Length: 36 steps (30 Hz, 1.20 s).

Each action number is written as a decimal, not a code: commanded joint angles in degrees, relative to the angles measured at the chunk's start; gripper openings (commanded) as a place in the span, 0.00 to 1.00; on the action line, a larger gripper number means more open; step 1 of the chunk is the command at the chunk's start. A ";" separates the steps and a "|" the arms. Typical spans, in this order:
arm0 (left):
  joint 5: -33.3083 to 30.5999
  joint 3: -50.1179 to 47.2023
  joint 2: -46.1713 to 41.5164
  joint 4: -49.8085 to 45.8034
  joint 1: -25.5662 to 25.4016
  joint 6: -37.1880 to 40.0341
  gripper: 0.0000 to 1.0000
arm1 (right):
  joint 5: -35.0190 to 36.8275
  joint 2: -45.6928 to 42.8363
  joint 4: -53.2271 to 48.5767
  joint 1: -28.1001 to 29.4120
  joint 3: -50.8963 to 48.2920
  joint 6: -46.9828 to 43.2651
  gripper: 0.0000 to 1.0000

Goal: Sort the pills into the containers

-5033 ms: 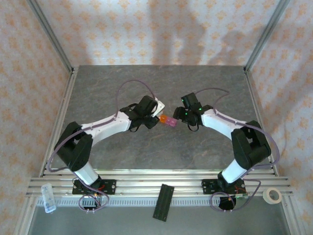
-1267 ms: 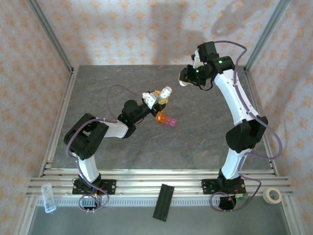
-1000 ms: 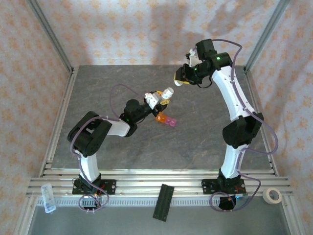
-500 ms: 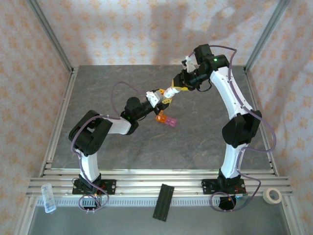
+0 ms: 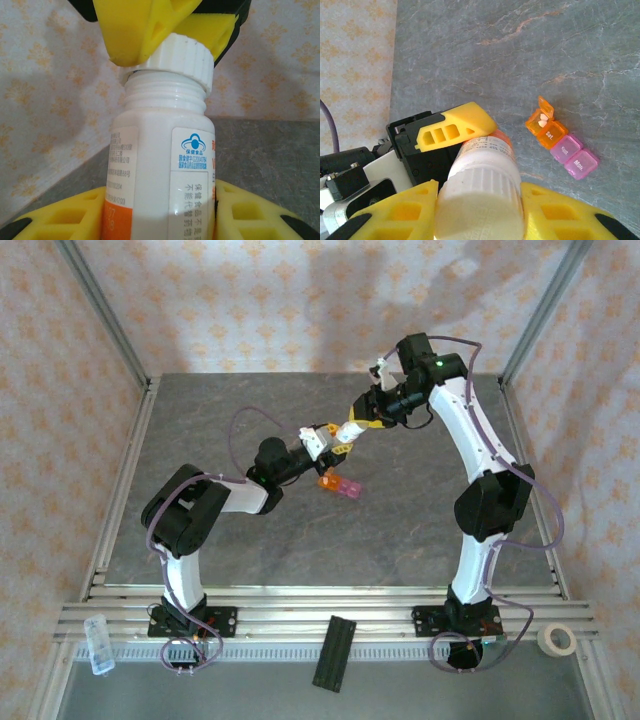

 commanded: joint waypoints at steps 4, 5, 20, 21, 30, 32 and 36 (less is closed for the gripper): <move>3.11 1.38 -1.43 3.47 -0.21 0.02 0.00 | -2.61 0.11 -0.15 0.25 0.16 -1.37 0.35; 3.47 1.29 -1.60 3.45 -0.21 0.02 0.00 | -2.62 0.20 -0.73 0.24 0.24 -1.79 0.35; 8.93 0.78 -4.43 1.38 -0.21 -0.14 0.00 | -3.72 2.86 -8.00 0.24 0.60 -11.39 0.38; 9.12 0.79 -4.43 1.37 -0.16 -0.20 0.00 | -3.57 3.05 -8.21 0.25 0.81 -11.65 0.37; 8.71 1.49 -4.07 2.35 -0.39 -1.74 0.00 | -5.41 1.86 0.74 0.51 -6.17 -2.84 0.33; 8.69 1.74 -4.07 2.18 -0.48 -1.72 0.00 | -6.92 0.07 5.40 0.47 -9.88 0.89 0.33; 8.94 2.12 -4.13 1.72 -0.48 -1.47 0.00 | -7.45 -0.93 7.65 0.60 -12.23 5.17 0.34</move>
